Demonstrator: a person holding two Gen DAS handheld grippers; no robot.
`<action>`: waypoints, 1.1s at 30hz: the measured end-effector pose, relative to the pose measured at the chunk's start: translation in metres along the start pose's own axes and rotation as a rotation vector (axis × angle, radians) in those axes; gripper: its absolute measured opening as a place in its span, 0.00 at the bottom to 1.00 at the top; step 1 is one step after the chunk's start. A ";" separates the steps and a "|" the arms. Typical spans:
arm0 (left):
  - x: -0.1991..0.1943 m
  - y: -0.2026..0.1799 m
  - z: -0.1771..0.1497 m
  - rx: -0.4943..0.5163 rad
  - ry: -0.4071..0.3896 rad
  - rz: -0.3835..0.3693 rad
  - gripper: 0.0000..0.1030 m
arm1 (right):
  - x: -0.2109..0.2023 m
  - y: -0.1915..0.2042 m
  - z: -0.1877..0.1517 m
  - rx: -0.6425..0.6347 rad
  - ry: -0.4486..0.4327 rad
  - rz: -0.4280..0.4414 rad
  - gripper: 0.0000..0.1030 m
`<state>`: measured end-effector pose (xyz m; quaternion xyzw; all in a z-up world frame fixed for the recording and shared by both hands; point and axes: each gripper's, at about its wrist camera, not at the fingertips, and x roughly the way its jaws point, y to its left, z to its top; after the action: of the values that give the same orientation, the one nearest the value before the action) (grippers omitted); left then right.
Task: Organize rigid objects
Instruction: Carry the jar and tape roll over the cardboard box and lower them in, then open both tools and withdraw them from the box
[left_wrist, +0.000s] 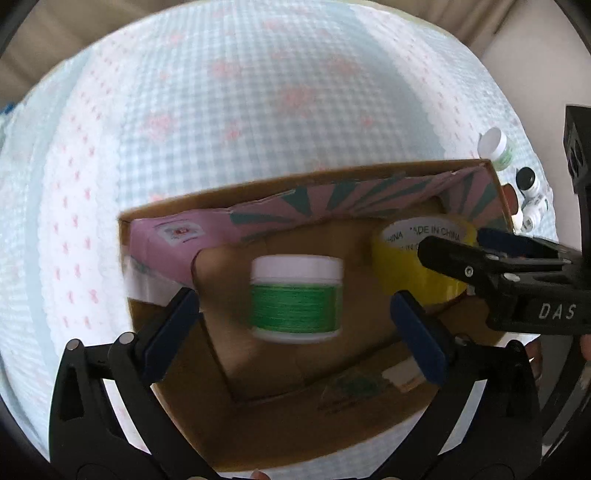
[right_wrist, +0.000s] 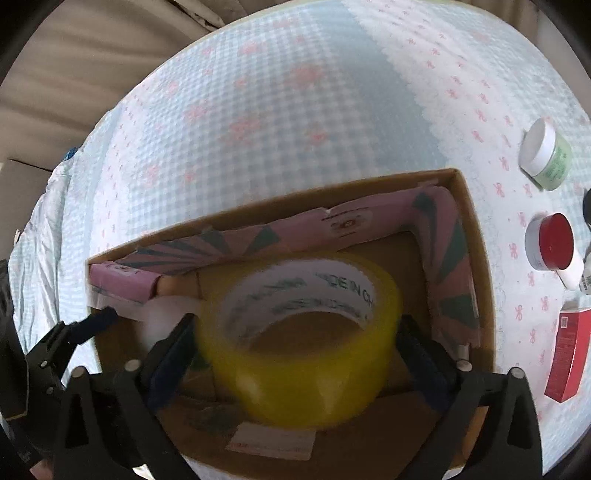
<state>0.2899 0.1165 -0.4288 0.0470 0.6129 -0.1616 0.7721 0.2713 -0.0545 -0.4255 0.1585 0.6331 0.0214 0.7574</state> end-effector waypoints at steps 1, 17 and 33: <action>-0.001 0.000 -0.001 0.004 -0.001 0.003 1.00 | -0.002 0.001 0.001 -0.011 -0.008 -0.003 1.00; -0.025 0.009 -0.023 -0.013 -0.016 0.008 1.00 | -0.016 0.006 -0.019 -0.029 -0.025 0.000 1.00; -0.209 0.000 -0.064 -0.028 -0.212 0.066 1.00 | -0.159 0.059 -0.069 -0.115 -0.146 -0.035 1.00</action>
<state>0.1891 0.1738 -0.2434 0.0391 0.5279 -0.1314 0.8382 0.1829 -0.0210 -0.2690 0.1048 0.5767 0.0331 0.8095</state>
